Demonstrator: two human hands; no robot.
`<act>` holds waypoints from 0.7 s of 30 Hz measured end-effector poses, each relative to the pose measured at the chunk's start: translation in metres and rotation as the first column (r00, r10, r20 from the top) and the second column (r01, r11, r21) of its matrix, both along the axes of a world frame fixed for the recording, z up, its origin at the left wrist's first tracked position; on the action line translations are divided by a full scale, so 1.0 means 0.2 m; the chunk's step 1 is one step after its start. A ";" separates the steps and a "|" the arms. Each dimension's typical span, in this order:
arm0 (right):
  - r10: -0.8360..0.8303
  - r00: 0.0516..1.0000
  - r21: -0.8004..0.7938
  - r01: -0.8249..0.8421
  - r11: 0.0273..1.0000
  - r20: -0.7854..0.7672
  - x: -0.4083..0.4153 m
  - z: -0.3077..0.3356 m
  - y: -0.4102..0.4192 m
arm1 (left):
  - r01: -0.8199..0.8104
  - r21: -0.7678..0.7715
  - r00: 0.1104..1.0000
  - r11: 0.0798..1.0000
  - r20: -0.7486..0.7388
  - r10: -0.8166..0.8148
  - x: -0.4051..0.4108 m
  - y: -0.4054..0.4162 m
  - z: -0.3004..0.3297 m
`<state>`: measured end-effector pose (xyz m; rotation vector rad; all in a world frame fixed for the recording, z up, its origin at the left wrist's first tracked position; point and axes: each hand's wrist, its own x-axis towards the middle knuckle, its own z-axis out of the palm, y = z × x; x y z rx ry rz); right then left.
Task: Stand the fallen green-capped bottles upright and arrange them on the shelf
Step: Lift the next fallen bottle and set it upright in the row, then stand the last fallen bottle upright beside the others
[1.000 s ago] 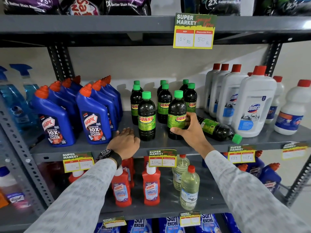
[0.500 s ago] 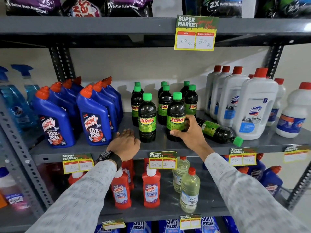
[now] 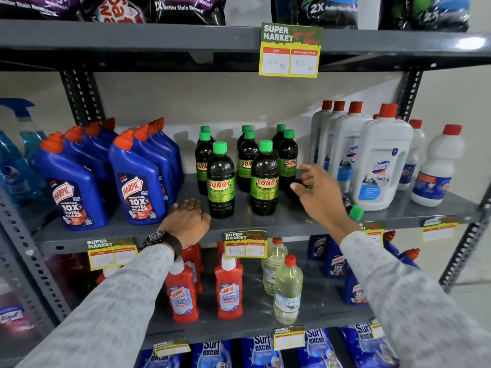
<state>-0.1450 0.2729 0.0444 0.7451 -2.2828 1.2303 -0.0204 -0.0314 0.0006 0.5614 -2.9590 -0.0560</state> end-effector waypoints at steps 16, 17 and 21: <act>-0.325 0.870 -0.041 0.365 0.930 0.371 0.11 -0.22 0.53 | 0.004 0.046 0.999 0.999 0.043 -0.006 0.08 0.19 0.03; -0.323 0.868 -0.087 0.381 0.921 0.376 0.12 -0.21 0.53 | 0.003 0.049 0.999 0.999 0.036 -0.004 0.07 0.18 0.03; -0.324 0.898 -0.188 0.388 0.902 0.298 0.10 -0.03 0.51 | -0.002 0.044 1.000 0.999 0.023 0.001 0.07 0.18 0.05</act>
